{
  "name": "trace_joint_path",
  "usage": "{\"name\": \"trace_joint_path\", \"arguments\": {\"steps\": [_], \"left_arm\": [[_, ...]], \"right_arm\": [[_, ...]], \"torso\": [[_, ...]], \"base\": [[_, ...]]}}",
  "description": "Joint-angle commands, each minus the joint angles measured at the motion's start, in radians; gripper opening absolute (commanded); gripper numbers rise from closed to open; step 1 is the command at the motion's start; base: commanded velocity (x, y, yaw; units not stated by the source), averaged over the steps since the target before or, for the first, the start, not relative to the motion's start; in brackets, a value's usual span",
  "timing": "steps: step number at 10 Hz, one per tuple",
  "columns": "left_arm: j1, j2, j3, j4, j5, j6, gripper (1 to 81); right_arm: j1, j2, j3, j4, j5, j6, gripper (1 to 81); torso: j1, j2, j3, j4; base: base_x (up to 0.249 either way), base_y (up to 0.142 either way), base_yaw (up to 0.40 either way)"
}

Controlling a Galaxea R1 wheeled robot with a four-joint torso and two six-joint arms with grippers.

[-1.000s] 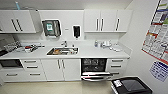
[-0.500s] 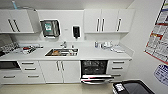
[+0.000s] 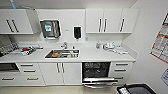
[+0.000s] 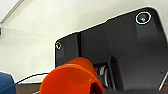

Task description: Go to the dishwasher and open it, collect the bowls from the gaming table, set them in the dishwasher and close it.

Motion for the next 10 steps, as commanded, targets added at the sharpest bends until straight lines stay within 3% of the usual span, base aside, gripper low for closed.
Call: {"name": "trace_joint_path", "arguments": {"steps": [1, 10], "left_arm": [[-0.050, -0.031, 0.009, 0.003, 0.020, -0.004, 1.0], [-0.050, -0.025, 0.009, 0.001, 0.020, -0.004, 1.0]], "right_arm": [[0.048, -0.016, 0.017, -0.011, -0.030, -0.001, 1.0], [0.045, -0.019, 0.012, -0.017, -0.030, -0.002, 1.0]], "torso": [[0.000, 0.000, 0.000, 0.000], [-0.001, 0.000, 0.000, 0.000]], "base": [[0.125, 0.079, 0.000], [0.131, 0.009, 0.000]]}}
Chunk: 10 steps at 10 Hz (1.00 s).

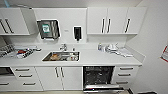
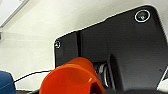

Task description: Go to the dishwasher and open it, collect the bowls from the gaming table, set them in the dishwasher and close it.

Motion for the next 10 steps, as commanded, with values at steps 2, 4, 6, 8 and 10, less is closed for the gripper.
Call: {"name": "trace_joint_path", "arguments": {"steps": [2, 4, 6, 8, 10], "left_arm": [[-0.051, -0.024, 0.010, 0.001, 0.020, -0.002, 1.0], [-0.051, -0.024, 0.008, 0.001, 0.022, -0.004, 1.0], [-0.051, -0.024, 0.008, 0.001, 0.020, -0.004, 1.0], [-0.051, -0.023, 0.008, 0.001, 0.022, -0.004, 1.0], [-0.051, -0.021, 0.008, 0.001, 0.022, -0.004, 1.0]], "right_arm": [[0.052, -0.016, 0.013, -0.016, -0.029, -0.001, 1.0], [0.054, -0.012, 0.013, -0.016, -0.029, -0.001, 1.0], [0.054, -0.012, 0.013, -0.016, -0.029, -0.001, 1.0], [0.052, -0.012, 0.011, -0.016, -0.029, -0.001, 1.0], [0.052, -0.012, 0.010, -0.016, -0.029, -0.001, 1.0]], "torso": [[0.001, 0.000, 0.000, 0.000], [0.002, 0.001, 0.000, 0.000], [0.000, 0.000, 0.000, 0.000], [0.000, 0.000, 0.000, 0.000], [0.000, 0.000, 0.000, 0.000]], "base": [[0.133, 0.000, 0.000], [0.121, 0.000, 0.000], [0.117, 0.064, 0.000], [0.117, 0.066, 0.000], [0.117, 0.066, 0.000]]}}
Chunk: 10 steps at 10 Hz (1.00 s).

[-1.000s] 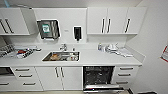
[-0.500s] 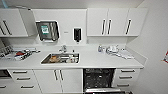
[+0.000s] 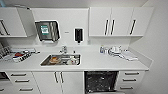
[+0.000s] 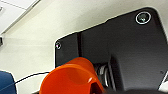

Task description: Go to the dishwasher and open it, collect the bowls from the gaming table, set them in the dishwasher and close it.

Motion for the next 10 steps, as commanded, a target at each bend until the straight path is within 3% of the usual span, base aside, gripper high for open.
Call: {"name": "trace_joint_path", "arguments": {"steps": [1, 4, 10], "left_arm": [[-0.047, -0.026, 0.010, 0.002, 0.021, -0.004, 1.0], [-0.047, -0.026, 0.010, 0.002, 0.021, -0.004, 1.0], [-0.047, -0.026, 0.010, 0.002, 0.021, -0.002, 1.0]], "right_arm": [[0.050, -0.015, 0.010, -0.014, -0.034, -0.001, 1.0], [0.047, -0.015, 0.005, -0.014, -0.034, -0.001, 1.0], [0.049, -0.015, 0.004, -0.013, -0.034, -0.001, 1.0]], "torso": [[0.000, 0.000, 0.000, 0.000], [0.000, 0.000, 0.000, 0.000], [0.000, 0.000, 0.000, 0.000]], "base": [[0.117, 0.066, 0.000], [0.117, 0.064, 0.000], [0.117, 0.000, 0.000]]}}
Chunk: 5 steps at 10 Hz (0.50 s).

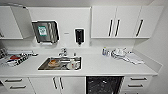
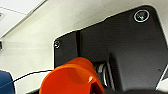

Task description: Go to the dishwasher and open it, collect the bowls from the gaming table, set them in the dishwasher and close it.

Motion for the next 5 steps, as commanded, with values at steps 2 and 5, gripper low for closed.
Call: {"name": "trace_joint_path", "arguments": {"steps": [2, 5], "left_arm": [[-0.049, -0.026, 0.010, 0.002, 0.020, -0.003, 1.0], [-0.049, -0.024, 0.010, 0.002, 0.020, -0.003, 1.0]], "right_arm": [[0.051, -0.017, 0.009, -0.014, -0.030, -0.001, 1.0], [0.050, -0.017, 0.009, -0.014, -0.030, -0.001, 1.0]], "torso": [[0.000, 0.000, 0.000, 0.000], [0.000, 0.000, 0.000, 0.000]], "base": [[0.117, 0.000, 0.000], [0.117, 0.000, 0.000]]}}
